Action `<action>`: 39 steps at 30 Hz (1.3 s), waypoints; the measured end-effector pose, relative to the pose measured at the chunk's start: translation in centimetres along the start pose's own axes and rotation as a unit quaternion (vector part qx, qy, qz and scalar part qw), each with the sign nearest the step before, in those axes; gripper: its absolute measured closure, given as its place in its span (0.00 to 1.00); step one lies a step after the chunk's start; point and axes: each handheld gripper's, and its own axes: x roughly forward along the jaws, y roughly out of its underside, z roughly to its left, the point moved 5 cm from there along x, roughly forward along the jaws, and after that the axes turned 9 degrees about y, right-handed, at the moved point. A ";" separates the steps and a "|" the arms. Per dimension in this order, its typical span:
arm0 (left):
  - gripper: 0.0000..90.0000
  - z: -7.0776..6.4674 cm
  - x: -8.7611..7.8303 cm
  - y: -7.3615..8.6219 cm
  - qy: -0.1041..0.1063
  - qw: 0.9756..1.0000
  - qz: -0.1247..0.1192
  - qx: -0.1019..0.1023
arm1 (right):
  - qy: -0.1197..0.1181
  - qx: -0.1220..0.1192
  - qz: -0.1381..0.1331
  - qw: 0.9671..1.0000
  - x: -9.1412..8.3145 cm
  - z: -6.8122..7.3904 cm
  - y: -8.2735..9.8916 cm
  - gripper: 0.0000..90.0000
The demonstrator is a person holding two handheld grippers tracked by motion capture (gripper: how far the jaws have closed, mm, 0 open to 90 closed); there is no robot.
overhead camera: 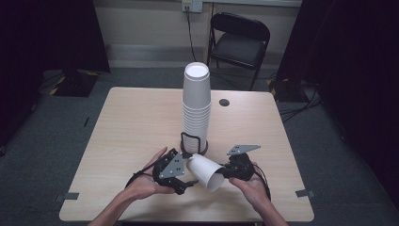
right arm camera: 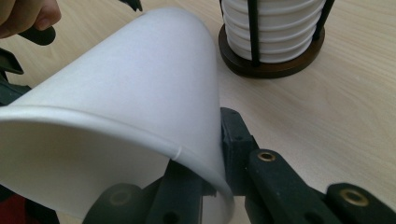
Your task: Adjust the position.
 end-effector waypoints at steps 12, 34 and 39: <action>0.04 -0.7 1.0 -0.2 -0.010 0.999 0.028 0.044 | -0.014 -0.013 0.017 1.000 0.2 0.7 -0.3 0.97; 0.06 -2.4 2.3 -1.8 0.003 0.995 0.028 0.091 | -0.034 -0.013 0.017 0.999 1.2 1.9 -1.1 0.98; 0.05 -2.3 2.5 -1.9 -0.002 0.996 0.028 0.090 | -0.038 -0.004 0.014 0.999 1.3 2.0 -1.2 0.98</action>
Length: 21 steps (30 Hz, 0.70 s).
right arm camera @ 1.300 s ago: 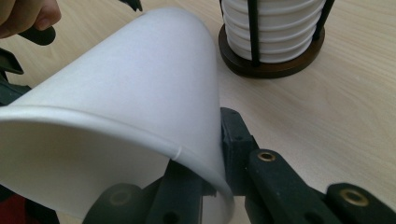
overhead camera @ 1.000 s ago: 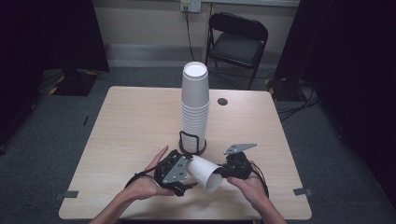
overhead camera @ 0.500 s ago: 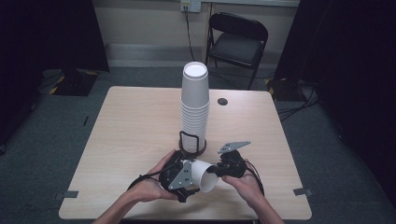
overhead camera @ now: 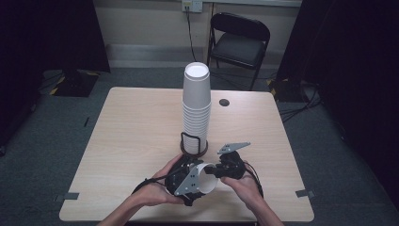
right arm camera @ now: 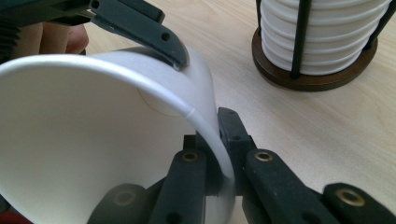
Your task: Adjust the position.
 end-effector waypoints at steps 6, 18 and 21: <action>0.06 -0.1 0.5 -0.2 0.001 1.000 0.008 0.008 | 0.005 -0.006 0.001 1.000 0.3 0.2 0.0 0.99; 0.09 0.0 0.6 -0.5 -0.014 1.000 -0.001 0.010 | 0.000 0.007 -0.005 1.000 0.4 0.6 -0.2 0.99; 0.09 0.1 0.6 -0.5 -0.012 1.000 -0.003 0.007 | -0.005 0.014 -0.006 1.000 0.4 0.5 -0.3 0.99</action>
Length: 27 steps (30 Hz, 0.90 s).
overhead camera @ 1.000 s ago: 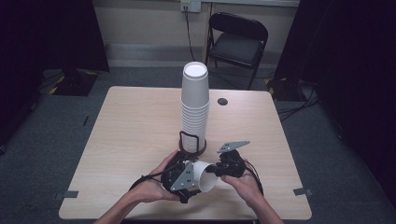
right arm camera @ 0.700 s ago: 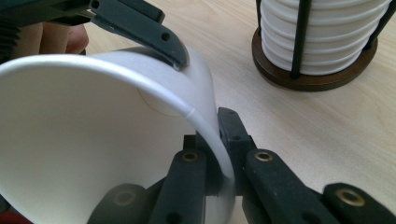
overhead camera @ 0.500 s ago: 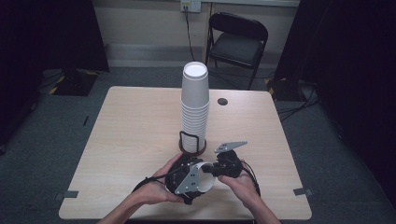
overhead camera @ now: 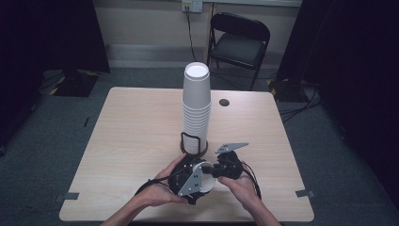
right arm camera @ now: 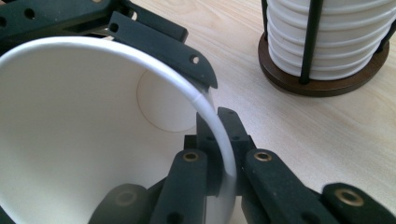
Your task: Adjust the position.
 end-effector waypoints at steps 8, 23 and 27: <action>0.10 -0.3 0.4 0.0 0.000 1.000 0.008 0.000 | -0.007 -0.004 0.002 1.000 0.3 0.5 0.1 0.98; 0.12 0.5 -0.3 0.2 -0.020 0.999 -0.019 -0.038 | 0.004 0.017 -0.030 0.999 -0.5 -0.3 -0.2 0.77; 0.12 1.1 -0.6 0.7 -0.036 0.997 -0.025 -0.067 | -0.003 0.041 -0.037 0.998 -0.9 -0.7 -0.3 0.67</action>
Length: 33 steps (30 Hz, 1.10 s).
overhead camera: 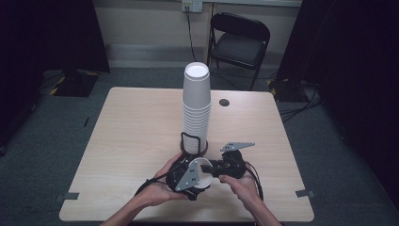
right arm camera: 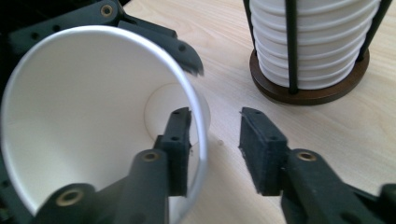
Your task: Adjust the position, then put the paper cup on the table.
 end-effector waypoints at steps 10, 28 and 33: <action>0.12 1.4 -0.9 1.0 -0.022 0.997 -0.019 -0.068 | 0.006 0.029 -0.049 0.998 -1.2 -0.9 -0.5 0.35; 0.12 4.6 -5.2 1.7 -0.052 0.984 -0.070 -0.157 | 0.065 0.032 -0.102 0.992 -3.3 -3.8 0.3 0.16; 0.12 5.2 -6.1 1.7 -0.059 0.980 -0.081 -0.170 | 0.076 0.031 -0.108 0.991 -3.5 -4.2 0.4 0.16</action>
